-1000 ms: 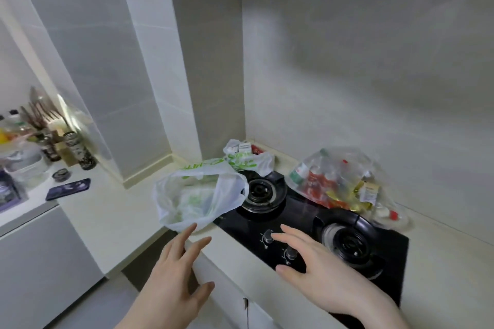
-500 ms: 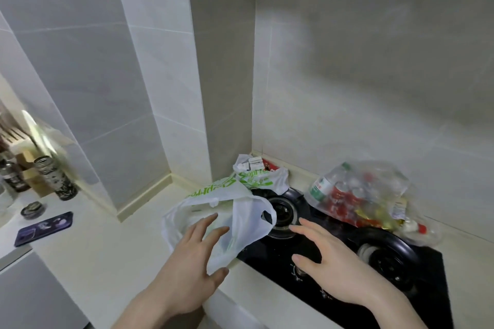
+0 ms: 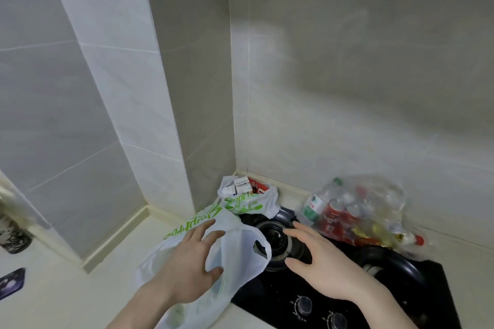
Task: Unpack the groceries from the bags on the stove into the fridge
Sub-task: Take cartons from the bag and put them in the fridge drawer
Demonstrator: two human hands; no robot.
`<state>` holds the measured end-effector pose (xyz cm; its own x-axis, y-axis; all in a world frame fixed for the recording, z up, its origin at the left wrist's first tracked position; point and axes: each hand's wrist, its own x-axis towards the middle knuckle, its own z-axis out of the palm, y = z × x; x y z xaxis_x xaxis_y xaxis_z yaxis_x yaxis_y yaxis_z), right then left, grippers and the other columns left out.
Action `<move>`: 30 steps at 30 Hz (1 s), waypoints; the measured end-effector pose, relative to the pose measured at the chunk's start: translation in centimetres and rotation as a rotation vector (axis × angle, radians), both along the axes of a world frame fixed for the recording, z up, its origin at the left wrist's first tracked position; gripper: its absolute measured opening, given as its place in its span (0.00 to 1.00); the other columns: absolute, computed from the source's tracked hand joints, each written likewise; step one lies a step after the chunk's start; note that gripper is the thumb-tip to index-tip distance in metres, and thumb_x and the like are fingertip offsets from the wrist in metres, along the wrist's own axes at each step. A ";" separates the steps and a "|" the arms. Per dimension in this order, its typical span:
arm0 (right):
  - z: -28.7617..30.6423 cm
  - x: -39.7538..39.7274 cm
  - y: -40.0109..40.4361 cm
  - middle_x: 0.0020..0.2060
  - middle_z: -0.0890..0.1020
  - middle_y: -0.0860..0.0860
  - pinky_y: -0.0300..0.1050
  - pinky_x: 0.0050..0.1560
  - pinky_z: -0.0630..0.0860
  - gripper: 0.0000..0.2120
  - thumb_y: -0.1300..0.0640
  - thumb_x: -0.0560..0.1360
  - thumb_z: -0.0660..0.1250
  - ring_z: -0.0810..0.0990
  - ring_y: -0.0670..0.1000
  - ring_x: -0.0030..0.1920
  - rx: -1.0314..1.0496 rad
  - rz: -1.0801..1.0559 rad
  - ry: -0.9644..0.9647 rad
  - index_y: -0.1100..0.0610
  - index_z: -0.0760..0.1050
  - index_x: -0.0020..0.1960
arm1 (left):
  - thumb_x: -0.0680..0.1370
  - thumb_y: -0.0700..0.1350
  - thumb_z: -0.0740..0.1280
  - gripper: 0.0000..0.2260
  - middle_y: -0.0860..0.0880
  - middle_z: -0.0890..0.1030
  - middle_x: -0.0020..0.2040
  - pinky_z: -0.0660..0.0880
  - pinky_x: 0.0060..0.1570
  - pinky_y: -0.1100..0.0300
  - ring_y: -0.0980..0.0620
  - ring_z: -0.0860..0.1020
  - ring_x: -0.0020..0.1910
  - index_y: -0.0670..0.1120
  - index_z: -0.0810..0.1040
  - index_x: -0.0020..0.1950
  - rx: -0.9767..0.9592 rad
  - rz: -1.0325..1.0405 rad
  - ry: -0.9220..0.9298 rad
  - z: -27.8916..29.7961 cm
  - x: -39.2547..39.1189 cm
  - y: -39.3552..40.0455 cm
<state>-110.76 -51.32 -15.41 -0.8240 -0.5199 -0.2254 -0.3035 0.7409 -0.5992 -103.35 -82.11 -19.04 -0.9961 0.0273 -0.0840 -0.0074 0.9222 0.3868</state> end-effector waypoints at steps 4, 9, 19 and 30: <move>-1.4 -3.0 -0.9 0.82 0.52 0.36 0.40 0.77 0.56 0.30 0.41 0.80 0.65 0.56 0.41 0.81 0.016 -0.007 -0.019 0.38 0.59 0.80 | 0.77 0.55 0.69 0.32 0.56 0.53 0.83 0.64 0.75 0.55 0.50 0.56 0.80 0.57 0.62 0.79 -0.040 0.006 -0.049 -0.8 -4.3 -0.5; -2.1 -5.6 -1.6 0.82 0.54 0.38 0.40 0.77 0.57 0.30 0.43 0.81 0.66 0.56 0.42 0.81 0.026 -0.038 -0.024 0.39 0.61 0.80 | 0.74 0.54 0.69 0.33 0.53 0.60 0.80 0.67 0.73 0.54 0.49 0.63 0.77 0.53 0.65 0.79 -0.062 0.036 -0.111 -2.5 -11.3 -1.9; -3.2 -9.5 -4.6 0.82 0.55 0.41 0.41 0.79 0.55 0.32 0.43 0.80 0.67 0.57 0.44 0.81 0.084 -0.186 -0.023 0.42 0.61 0.80 | 0.79 0.48 0.64 0.27 0.43 0.70 0.72 0.71 0.69 0.49 0.41 0.71 0.70 0.47 0.65 0.78 -0.128 0.074 -0.233 -6.2 -27.0 -3.3; -4.8 -8.6 -5.3 0.82 0.55 0.40 0.42 0.80 0.58 0.32 0.44 0.79 0.68 0.59 0.45 0.81 0.081 -0.377 -0.063 0.43 0.62 0.80 | 0.81 0.52 0.64 0.22 0.45 0.72 0.71 0.72 0.66 0.54 0.44 0.70 0.73 0.44 0.68 0.72 -0.311 0.094 -0.308 -11.6 -34.1 -3.2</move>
<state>-119.39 -56.66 -20.16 -0.9369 -0.1620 -0.3097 0.0344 0.8391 -0.5429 -137.43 -85.34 -30.59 -0.9201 -0.1361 -0.3672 -0.1687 0.9840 0.0581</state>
